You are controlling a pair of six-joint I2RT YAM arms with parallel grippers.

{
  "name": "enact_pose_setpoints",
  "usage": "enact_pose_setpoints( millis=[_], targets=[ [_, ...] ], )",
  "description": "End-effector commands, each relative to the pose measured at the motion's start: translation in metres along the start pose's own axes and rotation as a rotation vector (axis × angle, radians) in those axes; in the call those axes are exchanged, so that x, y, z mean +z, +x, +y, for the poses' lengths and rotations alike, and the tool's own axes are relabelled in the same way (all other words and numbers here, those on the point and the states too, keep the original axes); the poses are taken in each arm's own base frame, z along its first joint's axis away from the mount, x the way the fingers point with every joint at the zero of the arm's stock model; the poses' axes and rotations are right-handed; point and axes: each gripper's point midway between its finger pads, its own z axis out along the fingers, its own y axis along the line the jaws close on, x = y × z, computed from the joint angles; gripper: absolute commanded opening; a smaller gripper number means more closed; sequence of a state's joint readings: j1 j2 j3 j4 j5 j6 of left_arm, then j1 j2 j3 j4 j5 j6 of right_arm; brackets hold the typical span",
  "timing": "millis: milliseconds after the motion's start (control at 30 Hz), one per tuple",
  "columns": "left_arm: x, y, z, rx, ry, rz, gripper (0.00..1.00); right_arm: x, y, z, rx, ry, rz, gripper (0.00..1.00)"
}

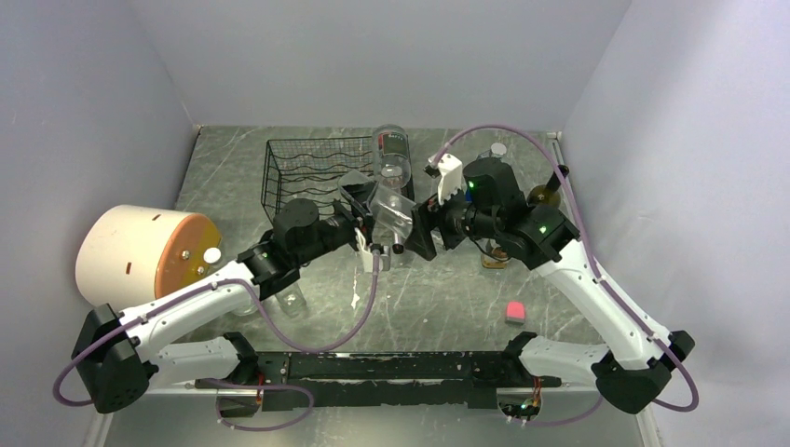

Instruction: Put the wine bottle on the wine rack

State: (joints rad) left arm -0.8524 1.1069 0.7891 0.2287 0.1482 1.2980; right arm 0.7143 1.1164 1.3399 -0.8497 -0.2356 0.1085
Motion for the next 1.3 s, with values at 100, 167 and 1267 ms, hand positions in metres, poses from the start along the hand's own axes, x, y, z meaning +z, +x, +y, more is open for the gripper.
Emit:
enact_pose_setpoints(
  millis=[100,167,1267],
  targets=[
    [-0.001,-0.014,0.033,0.095,-0.108,-0.021,0.07,-0.003,-0.028,-0.002,-0.051,0.023,-0.077,0.85],
    [0.001,-0.013,0.033,0.102,-0.106,-0.018,0.07,-0.007,-0.033,-0.003,-0.049,0.033,-0.092,0.86],
    [-0.009,-0.027,0.040,-0.352,-0.230,-0.127,0.99,-0.014,-0.045,-0.027,0.115,0.176,-0.321,0.00]
  ],
)
